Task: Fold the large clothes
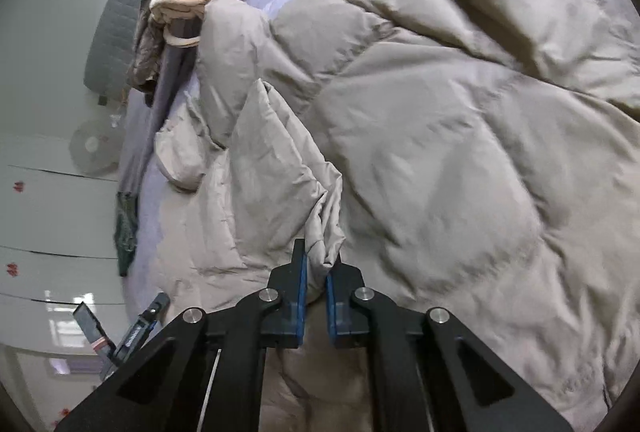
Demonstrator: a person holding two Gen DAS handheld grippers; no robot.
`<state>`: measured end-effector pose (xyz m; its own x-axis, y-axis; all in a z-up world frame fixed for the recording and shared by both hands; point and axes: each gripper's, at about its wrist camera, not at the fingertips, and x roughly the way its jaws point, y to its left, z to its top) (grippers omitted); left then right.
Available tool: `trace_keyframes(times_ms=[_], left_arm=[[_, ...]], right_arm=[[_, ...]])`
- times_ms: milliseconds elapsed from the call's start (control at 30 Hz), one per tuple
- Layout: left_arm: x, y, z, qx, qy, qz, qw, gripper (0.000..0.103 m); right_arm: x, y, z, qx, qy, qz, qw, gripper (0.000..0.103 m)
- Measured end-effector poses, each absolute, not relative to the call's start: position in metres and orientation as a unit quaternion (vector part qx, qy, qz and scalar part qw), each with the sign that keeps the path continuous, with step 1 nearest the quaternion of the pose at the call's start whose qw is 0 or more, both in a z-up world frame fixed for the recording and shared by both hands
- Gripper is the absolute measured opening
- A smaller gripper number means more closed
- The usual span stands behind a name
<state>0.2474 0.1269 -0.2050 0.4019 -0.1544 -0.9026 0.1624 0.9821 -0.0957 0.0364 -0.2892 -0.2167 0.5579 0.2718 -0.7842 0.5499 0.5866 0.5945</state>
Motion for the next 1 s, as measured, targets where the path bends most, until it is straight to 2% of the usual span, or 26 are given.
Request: trace_keyframes(times_ms=[167, 333, 367, 400, 433, 533, 667, 700, 833, 900, 1000], left_arm=[[0.248, 0.131, -0.207, -0.008, 0.543, -0.074, 0.836, 0.064], [0.232, 0.124, -0.183, 0.053, 0.532, -0.064, 0.842, 0.065], [0.227, 0.124, -0.179, 0.057, 0.534, -0.067, 0.841, 0.071], [0.221, 0.122, -0.174, 0.059, 0.536, -0.067, 0.840, 0.091], [0.216, 0.121, -0.171, 0.060, 0.534, -0.067, 0.841, 0.099], [0.194, 0.110, -0.162, 0.065, 0.536, -0.079, 0.838, 0.099], [0.174, 0.092, -0.159, 0.054, 0.558, -0.092, 0.823, 0.099], [0.169, 0.086, -0.158, 0.050, 0.561, -0.097, 0.820, 0.103], [0.150, 0.063, -0.151, 0.046, 0.558, -0.118, 0.820, 0.103], [0.141, 0.049, -0.148, 0.047, 0.554, -0.130, 0.821, 0.103], [0.133, 0.024, -0.148, 0.049, 0.565, -0.155, 0.809, 0.103]], right_arm=[[0.029, -0.290, -0.228, 0.443, 0.469, -0.089, 0.759, 0.008], [0.019, -0.294, -0.208, 0.420, 0.471, -0.090, 0.771, 0.023], [0.015, -0.295, -0.204, 0.421, 0.469, -0.088, 0.772, 0.034], [0.009, -0.296, -0.200, 0.423, 0.467, -0.087, 0.772, 0.048], [0.004, -0.297, -0.197, 0.426, 0.464, -0.087, 0.772, 0.053], [-0.013, -0.297, -0.190, 0.430, 0.460, -0.091, 0.772, 0.055], [-0.032, -0.294, -0.186, 0.439, 0.458, -0.093, 0.767, 0.063], [-0.037, -0.294, -0.185, 0.442, 0.457, -0.093, 0.766, 0.063], [-0.054, -0.300, -0.183, 0.450, 0.450, -0.098, 0.765, 0.065], [-0.064, -0.308, -0.182, 0.455, 0.446, -0.102, 0.764, 0.075], [-0.078, -0.322, -0.180, 0.460, 0.435, -0.107, 0.766, 0.080]])
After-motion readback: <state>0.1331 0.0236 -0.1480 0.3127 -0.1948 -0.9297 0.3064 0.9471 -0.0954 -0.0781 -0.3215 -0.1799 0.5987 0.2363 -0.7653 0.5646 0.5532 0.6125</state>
